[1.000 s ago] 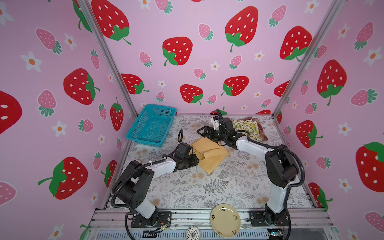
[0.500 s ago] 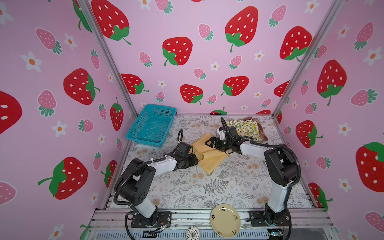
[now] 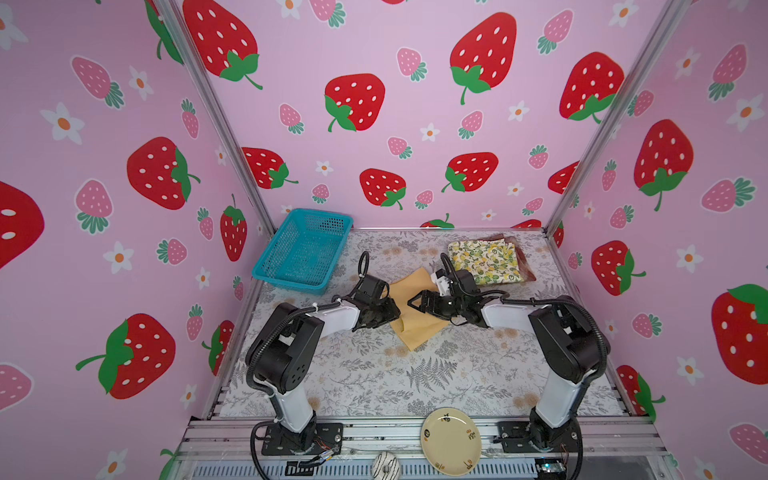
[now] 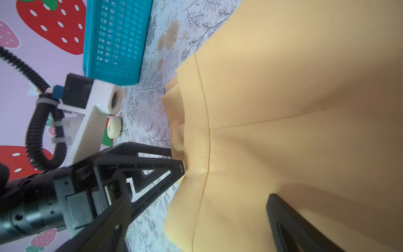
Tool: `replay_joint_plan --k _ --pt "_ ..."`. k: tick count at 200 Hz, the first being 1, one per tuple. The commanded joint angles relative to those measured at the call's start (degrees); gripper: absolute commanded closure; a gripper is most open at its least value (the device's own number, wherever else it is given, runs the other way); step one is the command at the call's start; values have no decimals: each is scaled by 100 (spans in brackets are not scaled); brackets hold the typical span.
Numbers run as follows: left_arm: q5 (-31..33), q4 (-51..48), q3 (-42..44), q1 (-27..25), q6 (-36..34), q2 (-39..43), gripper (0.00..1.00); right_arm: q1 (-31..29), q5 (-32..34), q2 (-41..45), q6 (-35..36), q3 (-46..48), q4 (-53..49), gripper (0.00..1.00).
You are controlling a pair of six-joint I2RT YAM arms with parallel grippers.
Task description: Fold and stack the skirts
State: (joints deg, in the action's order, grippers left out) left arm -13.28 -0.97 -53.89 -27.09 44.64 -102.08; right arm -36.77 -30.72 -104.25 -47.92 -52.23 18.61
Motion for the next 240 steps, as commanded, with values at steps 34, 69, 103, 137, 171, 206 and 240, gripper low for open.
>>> replay_joint_plan --k 34,69,103,137,171,206,240 --pt "-278 -422 -354 243 91 -778 45 -586 285 227 -387 789 890 0" --pt "-545 -402 -658 409 46 -1081 45 -1123 494 -29 -624 859 1293 0" --pt "-635 -690 -1141 450 -137 -1255 46 -1710 748 -304 -775 555 1473 0" --pt "-822 -973 -1662 476 -309 -1419 46 -2086 1021 -397 -611 86 1348 0" --pt "-955 -1225 -1886 573 -484 -1213 46 -2056 1216 109 -220 24 1063 0" --pt "-1059 -1329 -1655 791 -497 -590 46 -1843 1317 1008 101 304 899 0" --pt "-1314 -1200 -1132 987 -290 247 46 -1539 1352 1968 591 689 453 0"
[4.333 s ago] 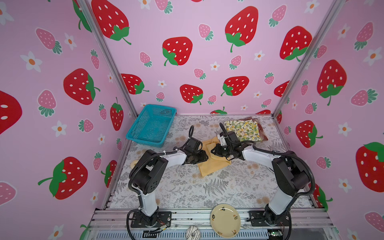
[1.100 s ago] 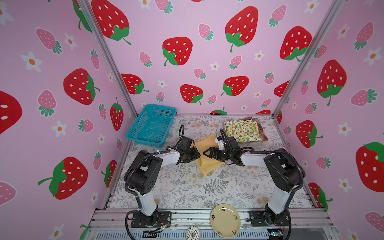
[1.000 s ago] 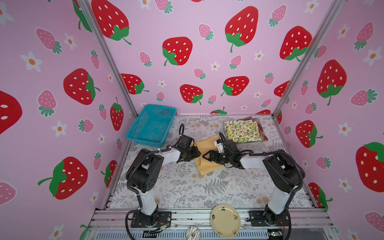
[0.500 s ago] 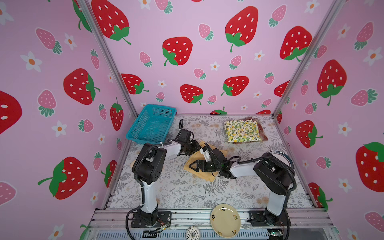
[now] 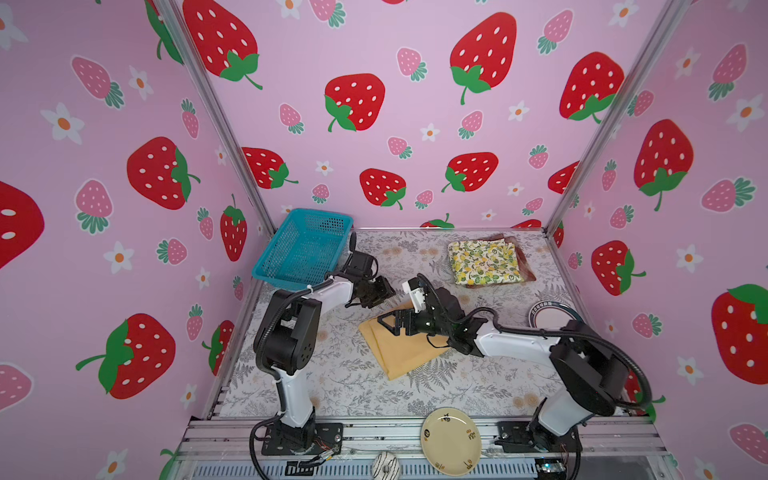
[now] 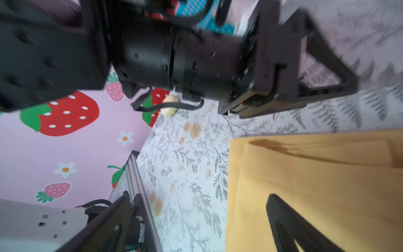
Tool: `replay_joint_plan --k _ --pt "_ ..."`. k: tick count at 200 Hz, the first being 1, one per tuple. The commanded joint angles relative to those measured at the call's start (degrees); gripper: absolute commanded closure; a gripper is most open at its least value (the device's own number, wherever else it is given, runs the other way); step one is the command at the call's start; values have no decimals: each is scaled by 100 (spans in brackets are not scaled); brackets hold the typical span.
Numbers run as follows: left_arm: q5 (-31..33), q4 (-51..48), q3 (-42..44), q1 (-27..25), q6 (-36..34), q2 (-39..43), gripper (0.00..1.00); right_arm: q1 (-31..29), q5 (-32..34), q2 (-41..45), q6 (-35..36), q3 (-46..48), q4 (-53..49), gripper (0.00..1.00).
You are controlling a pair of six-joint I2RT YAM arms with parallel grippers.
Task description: Fold and stack the skirts
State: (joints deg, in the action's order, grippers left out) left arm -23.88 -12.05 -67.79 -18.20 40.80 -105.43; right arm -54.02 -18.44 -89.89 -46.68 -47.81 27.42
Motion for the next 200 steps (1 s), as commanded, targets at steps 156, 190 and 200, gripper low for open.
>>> replay_joint_plan --k 156,190,200 --pt "-320 1749 2518 -467 1563 1182 45 1014 -797 627 510 2203 570 0" --pt "-101 1598 2644 -346 1416 1007 45 941 -711 673 475 2467 650 0" --pt "-99 1584 2602 -292 1343 875 45 890 -652 678 453 2528 659 0"
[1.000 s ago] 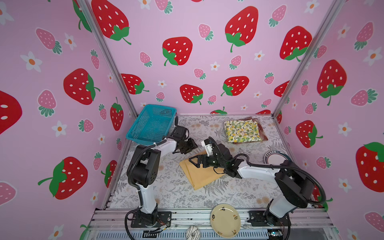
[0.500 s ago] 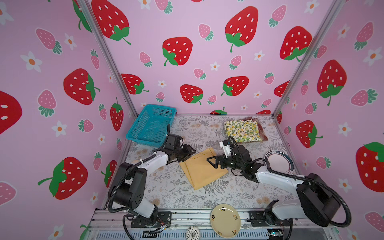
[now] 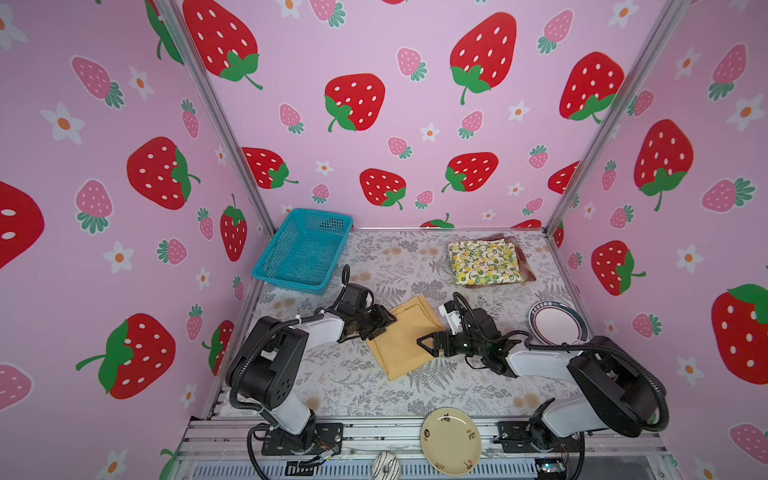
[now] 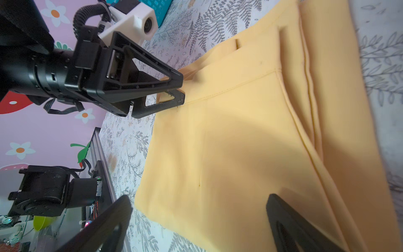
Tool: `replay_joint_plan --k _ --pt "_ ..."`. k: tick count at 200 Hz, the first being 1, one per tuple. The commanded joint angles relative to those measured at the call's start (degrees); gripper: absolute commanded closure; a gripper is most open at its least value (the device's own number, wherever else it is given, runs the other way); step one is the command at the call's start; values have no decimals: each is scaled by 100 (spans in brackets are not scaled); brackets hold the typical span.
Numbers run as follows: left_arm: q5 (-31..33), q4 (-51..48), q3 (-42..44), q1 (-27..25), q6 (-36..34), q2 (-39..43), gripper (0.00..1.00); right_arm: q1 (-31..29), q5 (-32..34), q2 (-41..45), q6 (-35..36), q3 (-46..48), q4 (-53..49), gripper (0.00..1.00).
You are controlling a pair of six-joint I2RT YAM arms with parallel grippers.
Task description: Fold and stack the skirts
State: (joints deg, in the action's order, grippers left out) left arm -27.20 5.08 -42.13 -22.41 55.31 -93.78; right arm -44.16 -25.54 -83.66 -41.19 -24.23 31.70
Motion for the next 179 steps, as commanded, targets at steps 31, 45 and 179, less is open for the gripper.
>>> replay_joint_plan --k 31,45,179 --pt "257 -360 -500 267 -453 -947 45 -328 331 16 -235 320 378 0" --pt "231 -501 -893 273 -591 -1311 46 -459 459 -85 -353 353 505 0" --pt "-478 -1317 -2527 172 -1037 -1117 46 -804 1730 82 124 -1168 -787 0"
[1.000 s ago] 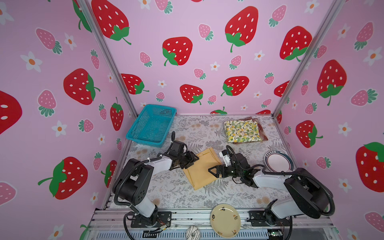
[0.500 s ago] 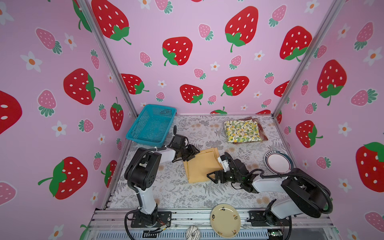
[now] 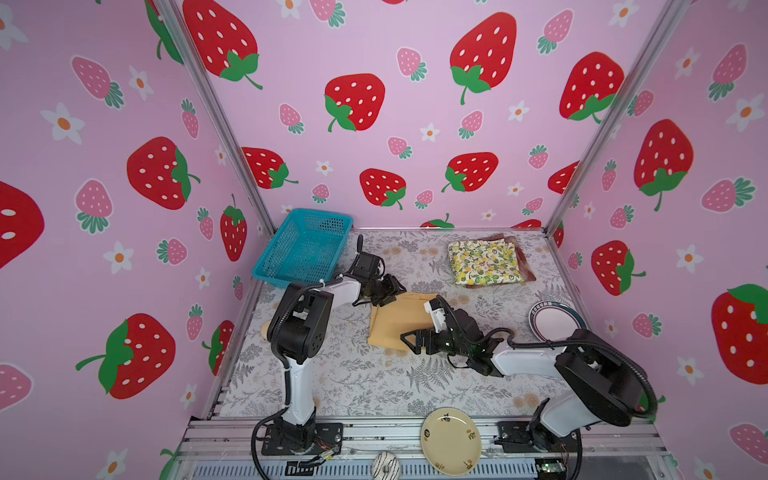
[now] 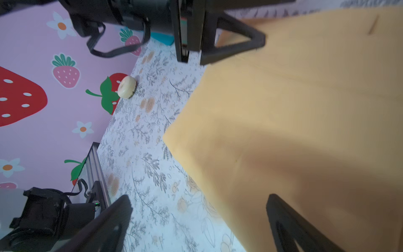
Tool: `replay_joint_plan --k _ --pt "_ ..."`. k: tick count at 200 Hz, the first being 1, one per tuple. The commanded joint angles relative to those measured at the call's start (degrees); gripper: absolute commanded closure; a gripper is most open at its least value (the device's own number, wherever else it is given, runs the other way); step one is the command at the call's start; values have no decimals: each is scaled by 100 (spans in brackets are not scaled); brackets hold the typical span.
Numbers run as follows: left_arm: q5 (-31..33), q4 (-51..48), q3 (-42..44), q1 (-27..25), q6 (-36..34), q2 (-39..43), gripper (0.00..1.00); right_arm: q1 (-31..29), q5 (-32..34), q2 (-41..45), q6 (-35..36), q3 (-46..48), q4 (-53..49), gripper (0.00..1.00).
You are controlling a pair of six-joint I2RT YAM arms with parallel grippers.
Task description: Fold and stack the skirts
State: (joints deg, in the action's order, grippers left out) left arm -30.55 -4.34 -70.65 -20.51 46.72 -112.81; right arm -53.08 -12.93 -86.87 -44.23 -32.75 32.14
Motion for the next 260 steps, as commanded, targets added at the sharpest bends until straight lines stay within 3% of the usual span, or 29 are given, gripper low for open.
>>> replay_joint_plan --k 1,39,97,217,260 --pt "-157 -371 347 -16 -180 818 45 92 481 419 439 -317 -853 0" --pt "-426 -8 1513 1 -60 1665 45 419 950 897 784 -406 -1512 0" --pt "-557 629 2814 -9 284 2322 45 981 1031 948 1133 -582 -2228 0" --pt "-127 1035 3771 5 158 2006 46 1142 971 -375 978 -839 -2394 0" --pt "-101 1129 3857 10 155 1925 46 1151 675 -812 875 -960 -2259 7"
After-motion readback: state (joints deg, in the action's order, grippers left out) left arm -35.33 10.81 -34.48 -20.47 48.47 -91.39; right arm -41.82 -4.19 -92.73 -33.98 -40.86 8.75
